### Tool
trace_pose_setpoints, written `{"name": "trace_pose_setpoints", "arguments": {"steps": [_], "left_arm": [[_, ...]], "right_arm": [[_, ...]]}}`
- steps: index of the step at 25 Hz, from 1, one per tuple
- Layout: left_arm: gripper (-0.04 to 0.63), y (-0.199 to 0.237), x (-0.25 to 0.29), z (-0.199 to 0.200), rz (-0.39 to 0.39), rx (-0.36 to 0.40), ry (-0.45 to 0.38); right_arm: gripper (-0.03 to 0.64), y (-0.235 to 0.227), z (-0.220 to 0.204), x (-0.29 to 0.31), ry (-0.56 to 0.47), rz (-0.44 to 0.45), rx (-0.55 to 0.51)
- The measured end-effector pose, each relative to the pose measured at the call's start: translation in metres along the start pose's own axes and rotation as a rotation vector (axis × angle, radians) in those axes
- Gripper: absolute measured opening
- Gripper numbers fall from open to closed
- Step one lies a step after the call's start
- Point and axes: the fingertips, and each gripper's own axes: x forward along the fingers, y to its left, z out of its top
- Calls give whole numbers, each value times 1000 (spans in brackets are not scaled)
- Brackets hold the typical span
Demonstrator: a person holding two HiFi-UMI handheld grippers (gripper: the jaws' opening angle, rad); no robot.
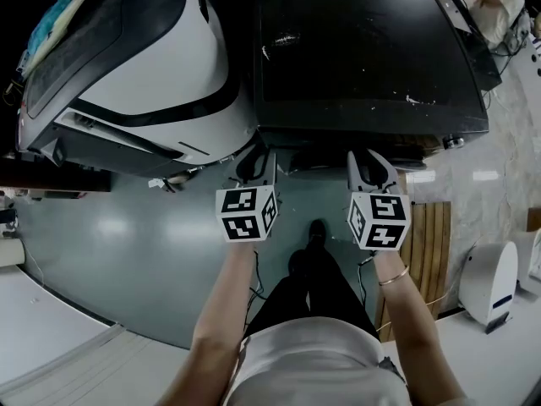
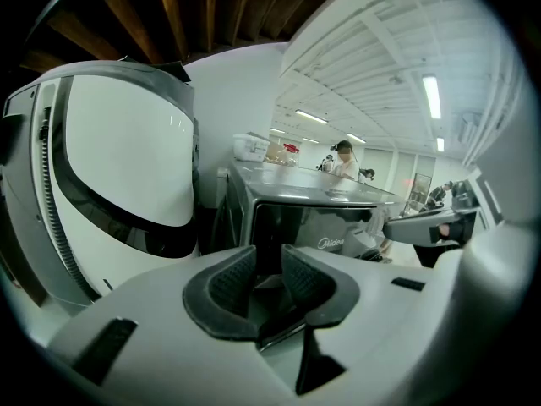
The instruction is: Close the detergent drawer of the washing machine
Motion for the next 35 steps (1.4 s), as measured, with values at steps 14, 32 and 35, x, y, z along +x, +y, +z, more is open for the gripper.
{"name": "trace_pose_setpoints", "arguments": {"steps": [14, 32, 35], "left_arm": [[49, -16, -54, 10, -36, 49, -69], [2, -21, -115, 10, -38, 60, -130], [-2, -21, -121, 10, -33, 65, -138]], "right_arm": [[74, 16, 10, -53, -88, 44, 41], [51, 23, 14, -114, -168, 34, 68], [37, 23, 16, -121, -186, 36, 65]]}}
